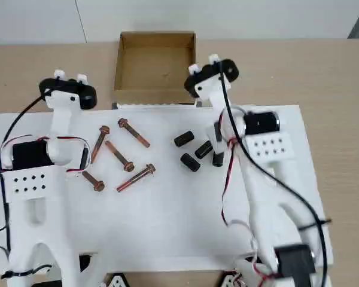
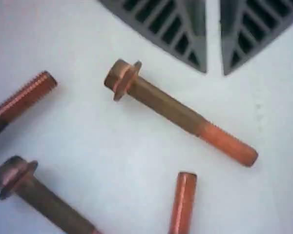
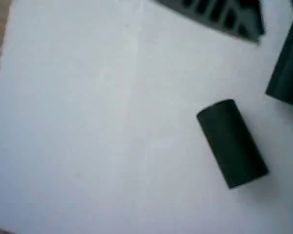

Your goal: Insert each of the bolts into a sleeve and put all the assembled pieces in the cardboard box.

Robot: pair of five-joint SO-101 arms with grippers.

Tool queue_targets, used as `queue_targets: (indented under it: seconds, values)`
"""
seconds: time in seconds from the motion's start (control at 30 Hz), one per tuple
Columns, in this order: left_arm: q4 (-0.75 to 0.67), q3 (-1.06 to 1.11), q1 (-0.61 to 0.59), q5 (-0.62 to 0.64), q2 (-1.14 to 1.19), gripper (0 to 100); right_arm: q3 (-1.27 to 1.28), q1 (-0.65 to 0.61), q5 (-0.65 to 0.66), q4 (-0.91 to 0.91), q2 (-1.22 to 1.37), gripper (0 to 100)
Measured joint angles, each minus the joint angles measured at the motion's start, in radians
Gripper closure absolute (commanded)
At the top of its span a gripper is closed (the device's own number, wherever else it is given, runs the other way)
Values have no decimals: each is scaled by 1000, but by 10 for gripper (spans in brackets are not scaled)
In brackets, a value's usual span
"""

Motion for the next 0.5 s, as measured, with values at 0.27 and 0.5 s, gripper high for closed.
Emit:
queue_targets:
  seconds: [0.27, 0.5]
  values:
    - [-23, 3, 0, 0, 0, 992, -307, 43, 118, 118, 316, 898]
    - [-23, 12, 37, 0, 5, 992, -526, 49, 241, 262, 531, 867]
